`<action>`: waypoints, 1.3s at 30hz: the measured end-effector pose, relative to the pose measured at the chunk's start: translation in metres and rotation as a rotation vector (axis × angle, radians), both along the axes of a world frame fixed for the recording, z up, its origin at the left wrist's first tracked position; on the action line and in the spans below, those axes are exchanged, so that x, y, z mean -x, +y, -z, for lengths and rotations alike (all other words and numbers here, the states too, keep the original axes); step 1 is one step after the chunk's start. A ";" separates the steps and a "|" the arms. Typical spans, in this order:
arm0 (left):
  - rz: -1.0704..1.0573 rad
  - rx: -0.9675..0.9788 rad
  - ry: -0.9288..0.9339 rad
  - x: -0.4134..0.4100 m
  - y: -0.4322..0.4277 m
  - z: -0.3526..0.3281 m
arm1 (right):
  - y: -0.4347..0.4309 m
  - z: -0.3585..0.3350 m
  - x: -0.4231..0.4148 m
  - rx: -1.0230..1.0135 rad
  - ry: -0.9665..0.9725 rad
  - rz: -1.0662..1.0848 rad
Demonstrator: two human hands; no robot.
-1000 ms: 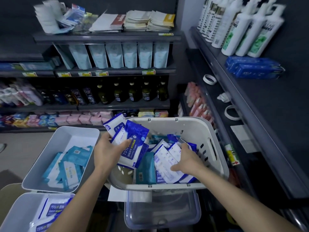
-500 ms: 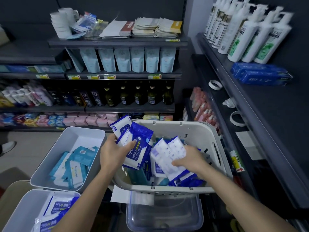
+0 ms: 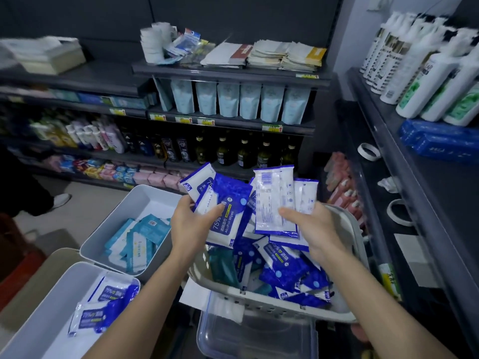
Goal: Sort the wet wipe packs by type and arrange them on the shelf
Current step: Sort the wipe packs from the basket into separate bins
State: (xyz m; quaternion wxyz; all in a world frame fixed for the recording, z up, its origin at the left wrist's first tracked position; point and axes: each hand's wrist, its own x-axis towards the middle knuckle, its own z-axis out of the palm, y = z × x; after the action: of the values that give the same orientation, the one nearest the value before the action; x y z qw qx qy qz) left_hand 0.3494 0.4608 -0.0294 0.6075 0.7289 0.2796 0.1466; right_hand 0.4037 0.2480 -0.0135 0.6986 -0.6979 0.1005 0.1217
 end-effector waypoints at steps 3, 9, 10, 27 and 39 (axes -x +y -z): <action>-0.041 0.030 -0.036 0.007 0.000 -0.009 | 0.014 -0.006 0.002 -0.001 -0.054 -0.040; -0.120 0.063 -0.113 0.029 0.017 -0.023 | 0.044 -0.021 0.013 0.033 -0.174 -0.125; -0.138 0.071 -0.130 0.034 0.023 -0.024 | 0.051 -0.023 0.015 0.039 -0.182 -0.138; -0.449 0.058 -0.085 0.169 0.180 -0.010 | 0.245 -0.004 0.099 0.180 -0.186 -0.430; -0.560 0.147 0.269 0.257 0.263 0.114 | 0.361 0.124 0.161 0.440 0.072 -0.632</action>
State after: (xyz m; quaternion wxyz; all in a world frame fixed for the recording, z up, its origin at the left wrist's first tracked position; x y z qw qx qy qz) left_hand 0.0923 0.7233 -0.1432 0.5520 0.5906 0.5570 0.1900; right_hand 0.2424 0.6088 -0.1379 0.4563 -0.8229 -0.0716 0.3310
